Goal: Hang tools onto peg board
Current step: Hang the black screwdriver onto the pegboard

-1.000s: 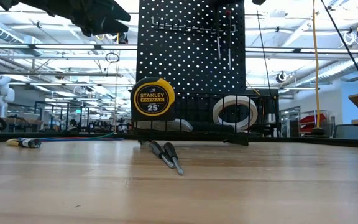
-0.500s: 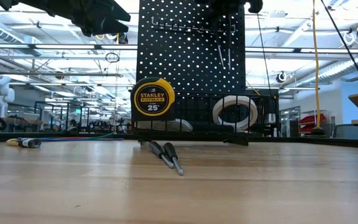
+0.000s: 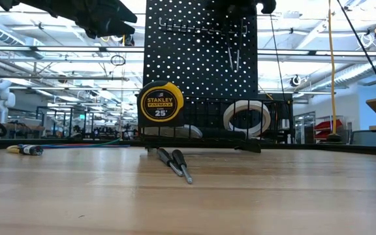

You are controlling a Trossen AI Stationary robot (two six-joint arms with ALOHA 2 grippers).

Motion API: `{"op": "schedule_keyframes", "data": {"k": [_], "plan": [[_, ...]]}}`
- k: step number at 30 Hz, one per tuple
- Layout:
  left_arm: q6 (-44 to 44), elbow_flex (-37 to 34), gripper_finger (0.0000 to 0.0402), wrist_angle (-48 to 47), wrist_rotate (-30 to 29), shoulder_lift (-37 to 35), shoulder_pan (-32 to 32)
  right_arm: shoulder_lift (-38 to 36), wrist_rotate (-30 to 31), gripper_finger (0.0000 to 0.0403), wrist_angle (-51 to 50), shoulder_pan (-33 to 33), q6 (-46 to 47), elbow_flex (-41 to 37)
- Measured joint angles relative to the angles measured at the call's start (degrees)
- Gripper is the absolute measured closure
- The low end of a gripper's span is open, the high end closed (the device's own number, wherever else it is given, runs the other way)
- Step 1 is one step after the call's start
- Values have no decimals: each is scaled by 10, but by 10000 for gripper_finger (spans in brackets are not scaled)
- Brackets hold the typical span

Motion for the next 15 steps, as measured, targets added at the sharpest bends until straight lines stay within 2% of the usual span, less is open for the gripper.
{"op": "schedule_keyframes", "data": {"k": [7,15], "plan": [[0,0,112,0,0,0,0,0,0,160,14,22,-32,0],[0,0,112,0,1,0,0,0,11,138,33,53,-71,0]]}}
